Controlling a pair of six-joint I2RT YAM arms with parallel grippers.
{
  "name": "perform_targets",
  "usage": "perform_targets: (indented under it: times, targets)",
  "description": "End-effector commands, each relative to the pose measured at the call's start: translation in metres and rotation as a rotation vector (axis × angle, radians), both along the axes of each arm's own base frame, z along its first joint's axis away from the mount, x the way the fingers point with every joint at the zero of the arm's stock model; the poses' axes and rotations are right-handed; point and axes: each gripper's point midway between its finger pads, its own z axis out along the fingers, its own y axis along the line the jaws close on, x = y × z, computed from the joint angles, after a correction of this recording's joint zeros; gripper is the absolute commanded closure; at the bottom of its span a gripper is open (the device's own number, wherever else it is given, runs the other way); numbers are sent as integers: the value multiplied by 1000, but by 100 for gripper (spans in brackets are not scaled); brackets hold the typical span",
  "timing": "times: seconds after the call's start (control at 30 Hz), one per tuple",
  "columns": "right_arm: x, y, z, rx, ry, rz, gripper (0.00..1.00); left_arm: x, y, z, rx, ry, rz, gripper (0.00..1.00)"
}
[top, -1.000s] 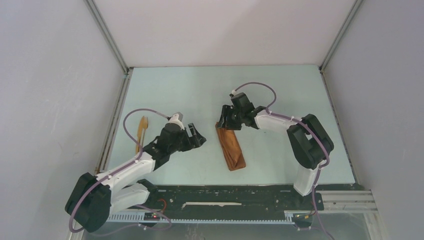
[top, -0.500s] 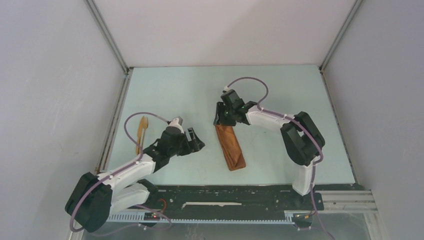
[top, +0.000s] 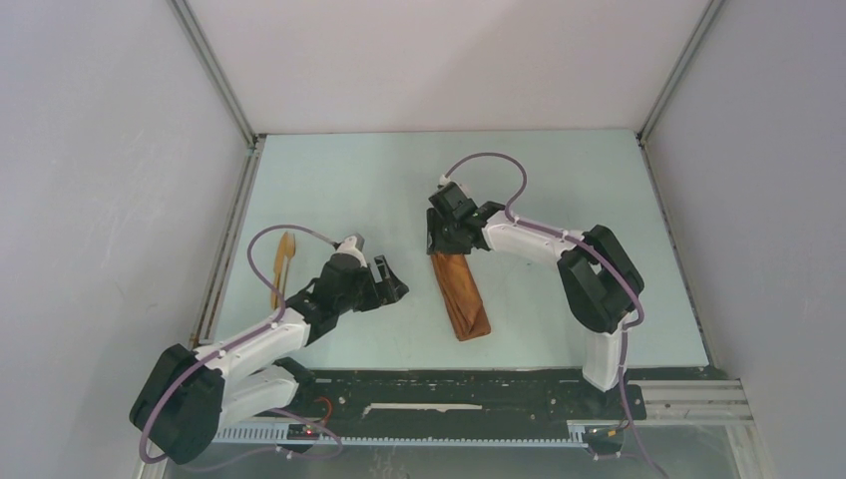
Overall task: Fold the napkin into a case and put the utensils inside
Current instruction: Pick up the top corner of the smaller rectangle folded napkin from the center of the board.
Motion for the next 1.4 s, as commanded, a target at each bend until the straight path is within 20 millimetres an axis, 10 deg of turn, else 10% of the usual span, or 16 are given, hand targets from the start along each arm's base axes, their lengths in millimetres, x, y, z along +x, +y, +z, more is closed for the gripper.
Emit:
perform_targets:
  times: [0.0,0.87,1.37]
  targets:
    - [6,4,19,-20,-55,-8,39,4,-2,7,-33,-33,3,13]
    - [14,10,-8,-82,-20,-36,45,3,4,9,-34,-44,14,12]
    - [20,11,-9,-69,-20,-32,74,4,6,8,-34,-40,14,12]
